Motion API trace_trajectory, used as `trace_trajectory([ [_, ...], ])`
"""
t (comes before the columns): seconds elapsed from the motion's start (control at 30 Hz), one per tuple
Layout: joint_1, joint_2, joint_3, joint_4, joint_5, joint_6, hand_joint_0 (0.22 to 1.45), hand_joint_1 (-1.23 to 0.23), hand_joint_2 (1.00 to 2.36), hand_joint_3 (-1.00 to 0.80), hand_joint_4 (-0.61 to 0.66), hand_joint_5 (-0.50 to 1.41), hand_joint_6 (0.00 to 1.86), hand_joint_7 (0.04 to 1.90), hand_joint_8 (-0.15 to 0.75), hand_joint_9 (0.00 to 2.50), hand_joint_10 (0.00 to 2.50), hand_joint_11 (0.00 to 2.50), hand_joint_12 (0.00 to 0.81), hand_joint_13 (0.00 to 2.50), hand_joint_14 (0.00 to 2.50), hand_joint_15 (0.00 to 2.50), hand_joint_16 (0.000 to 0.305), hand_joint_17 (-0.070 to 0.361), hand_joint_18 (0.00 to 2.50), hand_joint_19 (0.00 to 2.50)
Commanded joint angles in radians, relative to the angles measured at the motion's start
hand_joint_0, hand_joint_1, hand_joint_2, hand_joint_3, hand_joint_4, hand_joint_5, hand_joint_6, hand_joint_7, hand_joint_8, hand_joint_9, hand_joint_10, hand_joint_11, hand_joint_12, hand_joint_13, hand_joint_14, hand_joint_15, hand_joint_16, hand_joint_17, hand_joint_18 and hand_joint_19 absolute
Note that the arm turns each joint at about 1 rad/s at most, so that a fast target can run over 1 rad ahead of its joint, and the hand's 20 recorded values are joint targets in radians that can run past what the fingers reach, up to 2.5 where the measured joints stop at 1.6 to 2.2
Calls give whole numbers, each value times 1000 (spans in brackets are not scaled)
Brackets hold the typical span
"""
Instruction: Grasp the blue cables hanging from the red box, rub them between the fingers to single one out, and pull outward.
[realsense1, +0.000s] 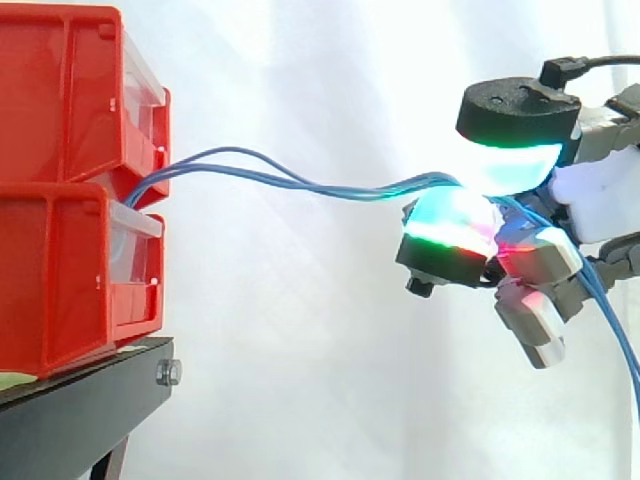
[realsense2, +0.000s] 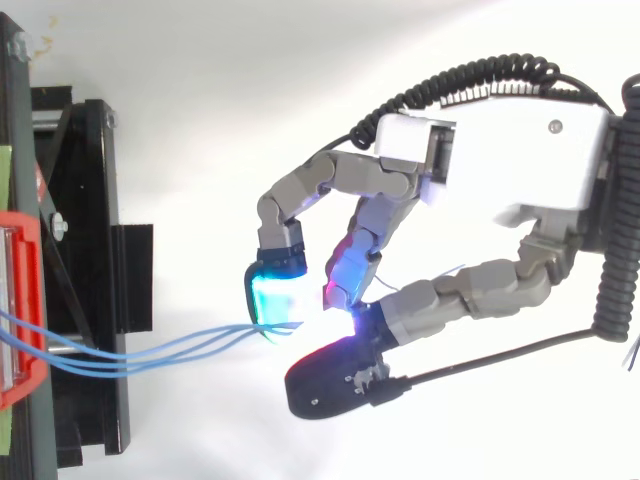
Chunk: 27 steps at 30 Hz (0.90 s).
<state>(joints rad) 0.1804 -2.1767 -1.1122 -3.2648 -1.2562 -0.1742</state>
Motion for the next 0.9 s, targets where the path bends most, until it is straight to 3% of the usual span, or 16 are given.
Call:
trace_trajectory([
  [0.0,2,0,0,-6,0,12,610,-822,1020,-199,72,-162,853,1101,252,1210,24,692,311,1006,30,691,47,107,768,697],
  [0.23,4,0,0,-15,1,39,662,-940,1000,-495,90,-170,864,1052,230,1168,24,696,302,989,32,682,46,104,753,660],
  [0.87,7,0,0,-30,-2,45,446,-722,1000,-500,127,-146,806,1045,276,1224,21,647,353,1015,29,667,57,127,801,674],
])
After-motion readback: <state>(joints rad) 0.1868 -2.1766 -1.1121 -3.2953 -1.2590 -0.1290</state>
